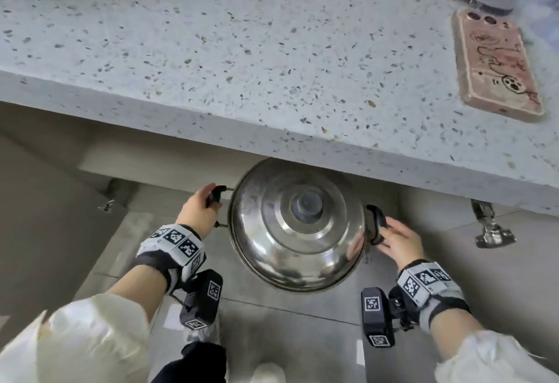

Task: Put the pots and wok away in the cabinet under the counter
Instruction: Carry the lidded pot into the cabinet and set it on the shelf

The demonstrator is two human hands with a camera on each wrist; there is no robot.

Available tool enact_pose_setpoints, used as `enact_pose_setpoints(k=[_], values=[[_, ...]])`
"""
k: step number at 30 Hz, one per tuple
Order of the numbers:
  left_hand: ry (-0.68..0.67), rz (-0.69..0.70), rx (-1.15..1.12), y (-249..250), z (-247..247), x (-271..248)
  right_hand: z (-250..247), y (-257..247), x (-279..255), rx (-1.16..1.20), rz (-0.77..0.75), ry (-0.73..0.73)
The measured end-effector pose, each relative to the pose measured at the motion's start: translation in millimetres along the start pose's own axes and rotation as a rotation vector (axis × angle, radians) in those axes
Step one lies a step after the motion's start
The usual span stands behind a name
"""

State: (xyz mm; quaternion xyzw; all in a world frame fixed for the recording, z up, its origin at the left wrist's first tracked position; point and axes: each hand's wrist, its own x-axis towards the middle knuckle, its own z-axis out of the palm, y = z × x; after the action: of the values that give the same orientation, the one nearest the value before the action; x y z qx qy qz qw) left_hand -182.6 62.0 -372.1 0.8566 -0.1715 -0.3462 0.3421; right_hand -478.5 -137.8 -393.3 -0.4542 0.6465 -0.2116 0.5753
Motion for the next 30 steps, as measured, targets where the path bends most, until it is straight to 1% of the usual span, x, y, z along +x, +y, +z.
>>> enact_pose_setpoints(k=[3, 10, 11, 16, 19, 23, 26, 28, 30], values=[[-0.012, 0.055, -0.021, 3.7, 17.9, 35.7, 8.1, -2.0, 33.1, 0.022, -0.065, 0.018], [-0.015, 0.295, -0.048, 16.6, 47.6, 109.5, 19.7, 1.7, 101.8, 0.040, -0.275, 0.062], [-0.010, 0.338, -0.062, 20.0, 52.5, 118.9, 22.9, 2.7, 112.5, 0.052, -0.309, 0.072], [0.035, 0.457, -0.168, 23.1, 70.7, 157.2, 31.5, 2.6, 152.1, 0.056, -0.437, 0.139], [0.059, 0.485, -0.235, 26.5, 78.0, 174.2, 32.3, 0.3, 170.4, 0.055, -0.479, 0.157], [0.040, 0.508, -0.245, 35.0, 82.4, 192.9, 35.5, -5.7, 187.2, -0.004, -0.493, 0.233], [0.024, 0.474, -0.201, 43.0, 80.4, 202.8, 38.6, -12.1, 192.7, -0.018, -0.467, 0.272], [0.053, 0.441, -0.118, 47.4, 79.4, 203.9, 39.5, -14.4, 190.2, -0.024, -0.425, 0.258], [0.079, 0.393, -0.039, 51.9, 78.3, 198.7, 38.9, -15.0, 185.8, -0.080, -0.378, 0.241]])
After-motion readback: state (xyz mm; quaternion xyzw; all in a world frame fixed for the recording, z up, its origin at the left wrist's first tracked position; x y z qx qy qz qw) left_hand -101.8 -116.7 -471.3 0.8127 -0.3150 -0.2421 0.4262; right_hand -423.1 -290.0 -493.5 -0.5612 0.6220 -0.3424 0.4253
